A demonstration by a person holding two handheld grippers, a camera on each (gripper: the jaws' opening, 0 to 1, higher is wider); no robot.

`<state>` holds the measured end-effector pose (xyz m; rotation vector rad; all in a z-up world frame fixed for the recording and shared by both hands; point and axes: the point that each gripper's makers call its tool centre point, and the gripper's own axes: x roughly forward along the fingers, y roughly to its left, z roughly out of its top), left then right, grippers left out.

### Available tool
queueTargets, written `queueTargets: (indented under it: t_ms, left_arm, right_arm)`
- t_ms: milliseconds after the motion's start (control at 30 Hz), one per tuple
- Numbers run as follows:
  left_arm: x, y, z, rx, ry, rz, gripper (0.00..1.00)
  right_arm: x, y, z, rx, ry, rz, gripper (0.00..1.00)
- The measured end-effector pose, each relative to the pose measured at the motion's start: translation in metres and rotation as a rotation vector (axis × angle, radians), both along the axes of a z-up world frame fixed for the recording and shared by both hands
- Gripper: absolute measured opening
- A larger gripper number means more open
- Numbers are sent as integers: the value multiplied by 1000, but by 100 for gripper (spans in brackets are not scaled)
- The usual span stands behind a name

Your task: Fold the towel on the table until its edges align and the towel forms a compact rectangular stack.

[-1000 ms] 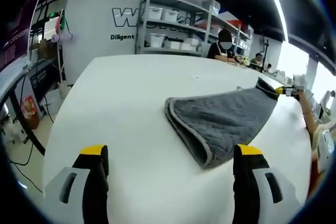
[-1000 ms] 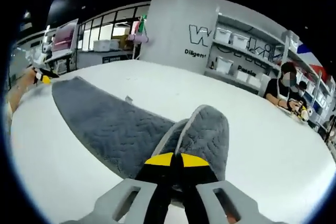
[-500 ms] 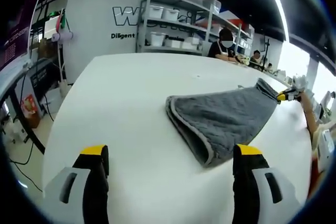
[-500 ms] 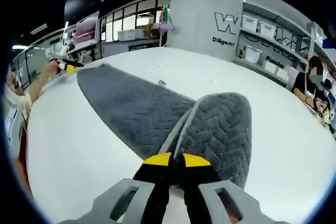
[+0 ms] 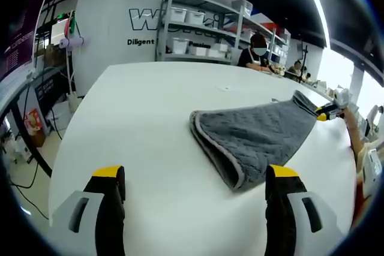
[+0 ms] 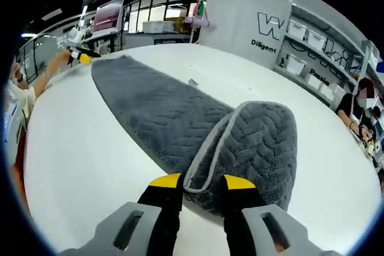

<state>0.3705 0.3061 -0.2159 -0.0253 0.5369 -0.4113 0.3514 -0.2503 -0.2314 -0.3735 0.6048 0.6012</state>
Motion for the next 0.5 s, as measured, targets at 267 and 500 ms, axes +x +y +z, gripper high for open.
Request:
queueTargets:
  t_ms: [267,500]
  left_arm:
    - [1,2,0,1,2,-1,95]
    - [0,0,2,-2,-3,0,95]
  right_arm:
    - [-1,-6,5,54,18,-42,4]
    - [3,4,27,164,-42,-52,1]
